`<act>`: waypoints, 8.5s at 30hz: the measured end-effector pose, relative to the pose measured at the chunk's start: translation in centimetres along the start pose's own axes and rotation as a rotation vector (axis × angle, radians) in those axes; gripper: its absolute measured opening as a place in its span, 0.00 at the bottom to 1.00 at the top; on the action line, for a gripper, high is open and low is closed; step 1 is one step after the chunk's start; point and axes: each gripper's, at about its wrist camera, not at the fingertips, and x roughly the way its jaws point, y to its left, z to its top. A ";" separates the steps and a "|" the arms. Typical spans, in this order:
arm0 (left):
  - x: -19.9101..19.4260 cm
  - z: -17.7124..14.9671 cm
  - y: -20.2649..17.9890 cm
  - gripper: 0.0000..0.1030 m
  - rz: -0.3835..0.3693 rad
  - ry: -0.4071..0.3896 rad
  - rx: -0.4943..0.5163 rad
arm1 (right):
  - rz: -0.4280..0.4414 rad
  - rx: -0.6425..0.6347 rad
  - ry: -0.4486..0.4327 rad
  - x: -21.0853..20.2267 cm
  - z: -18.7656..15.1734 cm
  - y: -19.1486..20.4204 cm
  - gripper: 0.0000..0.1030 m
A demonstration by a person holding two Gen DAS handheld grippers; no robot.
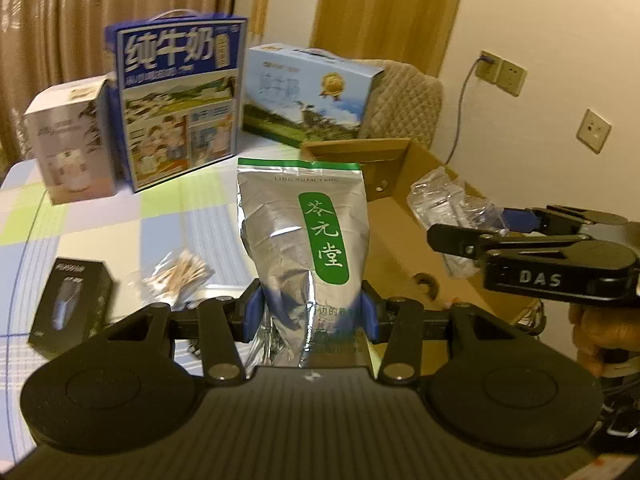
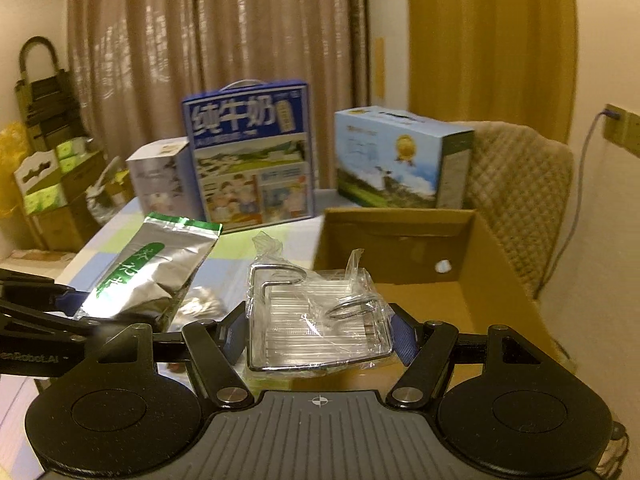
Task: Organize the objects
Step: 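Carry the tea bag and wrapped rack into the cardboard box and open both tools, then move both tools back over the remaining items on the table, then grasp the white plug adapter with the right tool while the left tool grasps the toy car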
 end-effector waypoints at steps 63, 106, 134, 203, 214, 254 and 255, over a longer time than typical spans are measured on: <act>4.3 2.1 -2.0 0.66 0.021 -0.025 -0.080 | -0.191 0.174 0.034 1.2 -0.7 -7.2 0.65; 3.8 0.4 0.4 0.74 0.085 0.008 -0.056 | -0.176 0.125 0.002 2.4 -0.1 -4.7 0.69; -1.7 -3.3 13.0 0.79 0.301 0.002 -0.186 | 0.091 -0.035 -0.048 4.3 0.7 5.5 0.69; 9.5 -7.3 14.0 0.39 0.176 0.128 -0.162 | 0.283 0.221 0.341 19.8 -1.9 7.3 0.63; 11.3 -7.6 14.1 0.27 0.194 0.160 -0.161 | 0.304 0.228 0.345 19.9 -1.9 7.2 0.63; 6.4 -4.2 12.8 0.23 0.232 0.102 -0.152 | 0.325 0.210 0.222 14.6 1.7 7.3 0.63; 6.1 -4.0 12.5 0.23 0.228 0.098 -0.151 | 0.325 0.207 0.212 14.0 1.9 7.2 0.63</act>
